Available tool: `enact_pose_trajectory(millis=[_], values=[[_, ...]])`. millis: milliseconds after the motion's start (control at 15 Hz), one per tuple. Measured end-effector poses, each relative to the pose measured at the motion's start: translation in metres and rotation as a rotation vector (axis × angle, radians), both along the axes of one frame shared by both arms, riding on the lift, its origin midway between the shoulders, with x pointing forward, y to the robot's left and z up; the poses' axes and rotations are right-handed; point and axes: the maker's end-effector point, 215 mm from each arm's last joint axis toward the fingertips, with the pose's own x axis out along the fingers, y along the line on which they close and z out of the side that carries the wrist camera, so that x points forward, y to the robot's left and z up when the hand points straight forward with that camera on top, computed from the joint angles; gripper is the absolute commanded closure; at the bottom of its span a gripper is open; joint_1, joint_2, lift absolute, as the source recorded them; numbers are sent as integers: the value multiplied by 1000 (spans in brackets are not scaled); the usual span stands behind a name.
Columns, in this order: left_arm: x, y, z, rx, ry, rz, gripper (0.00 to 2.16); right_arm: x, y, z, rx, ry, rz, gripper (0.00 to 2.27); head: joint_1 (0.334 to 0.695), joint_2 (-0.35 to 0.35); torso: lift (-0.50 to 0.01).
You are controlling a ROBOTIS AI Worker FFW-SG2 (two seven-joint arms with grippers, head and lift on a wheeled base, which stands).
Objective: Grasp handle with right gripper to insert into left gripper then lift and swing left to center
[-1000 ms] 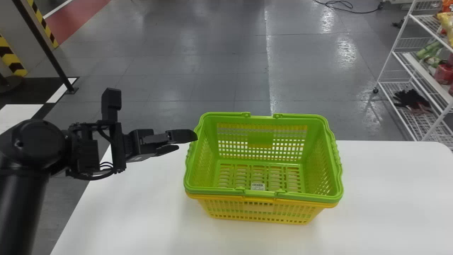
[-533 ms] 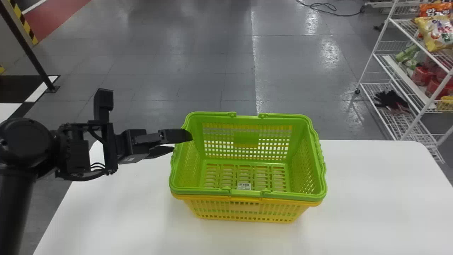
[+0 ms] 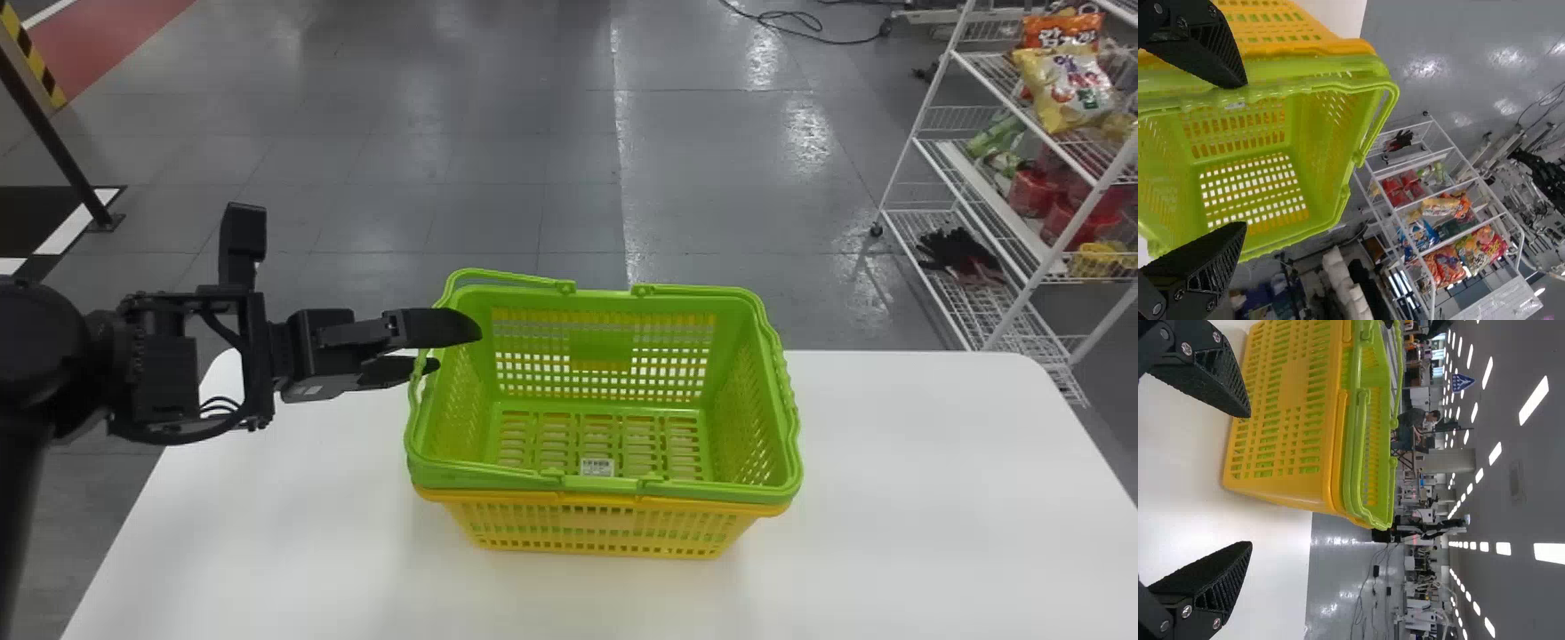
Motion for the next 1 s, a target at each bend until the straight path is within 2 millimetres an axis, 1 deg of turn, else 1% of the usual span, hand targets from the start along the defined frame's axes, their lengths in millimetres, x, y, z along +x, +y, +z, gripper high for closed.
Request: enact_pose_trajectory(millis=[133,333,533,600,800,933,1000], values=[[-7,-9,16,-58,-2,-31,103,0,0,0,0,1,0,124,695,10,-93],[-9,-20,40,-106,-21,-69,103,3,-5,2,-6,-6,-8,124,695,-14,-93],[-9,-29,48,-116,-27,-94,103,15,-25,21,-24,-47,-40,134,695,-47,-93],[-8,-35,51,-113,-31,-107,103,20,-31,29,-28,-61,-50,134,695,-73,-93],[-4,-51,60,-97,-49,-138,103,37,-44,54,-43,-91,-70,164,695,-104,-93],[-2,-60,66,-95,-60,-157,103,51,-53,66,-56,-97,-84,228,695,-125,-93],[-2,-66,69,-97,-64,-166,103,60,-58,70,-65,-96,-92,336,695,-145,-93]])
